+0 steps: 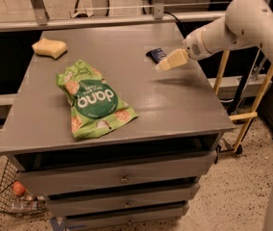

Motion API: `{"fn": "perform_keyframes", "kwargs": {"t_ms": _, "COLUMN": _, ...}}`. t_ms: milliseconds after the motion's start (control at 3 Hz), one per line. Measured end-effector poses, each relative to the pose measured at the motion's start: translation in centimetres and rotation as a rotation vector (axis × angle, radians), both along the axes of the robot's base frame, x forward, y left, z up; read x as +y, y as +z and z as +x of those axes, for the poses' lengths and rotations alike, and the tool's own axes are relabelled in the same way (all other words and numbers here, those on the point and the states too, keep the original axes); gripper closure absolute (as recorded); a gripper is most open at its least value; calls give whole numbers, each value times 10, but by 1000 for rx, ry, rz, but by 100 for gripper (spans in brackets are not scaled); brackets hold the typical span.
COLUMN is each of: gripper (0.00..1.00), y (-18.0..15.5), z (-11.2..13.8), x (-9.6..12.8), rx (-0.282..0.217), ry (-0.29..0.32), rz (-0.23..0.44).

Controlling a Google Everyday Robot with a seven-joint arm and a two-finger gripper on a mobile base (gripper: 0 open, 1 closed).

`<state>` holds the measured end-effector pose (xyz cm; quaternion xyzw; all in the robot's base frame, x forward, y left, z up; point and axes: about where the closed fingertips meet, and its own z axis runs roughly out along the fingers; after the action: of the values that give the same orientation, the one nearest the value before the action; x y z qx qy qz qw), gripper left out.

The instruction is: Move rxbar blueberry near green rice chip bag

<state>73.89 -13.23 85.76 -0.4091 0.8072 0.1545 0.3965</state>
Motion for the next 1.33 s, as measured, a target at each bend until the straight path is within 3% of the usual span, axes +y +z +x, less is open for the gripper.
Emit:
{"fn": "perform_keyframes", "kwargs": {"t_ms": 667, "gripper": 0, "y": -19, "z": 20, "x": 20, "rx": 31, "ry": -2, "rz": 23}}
{"fn": "perform_keyframes", "kwargs": {"t_ms": 1333, "gripper": 39, "y": -35, "z": 39, "x": 27, "rx": 60, "ry": -31, "rz": 57}}
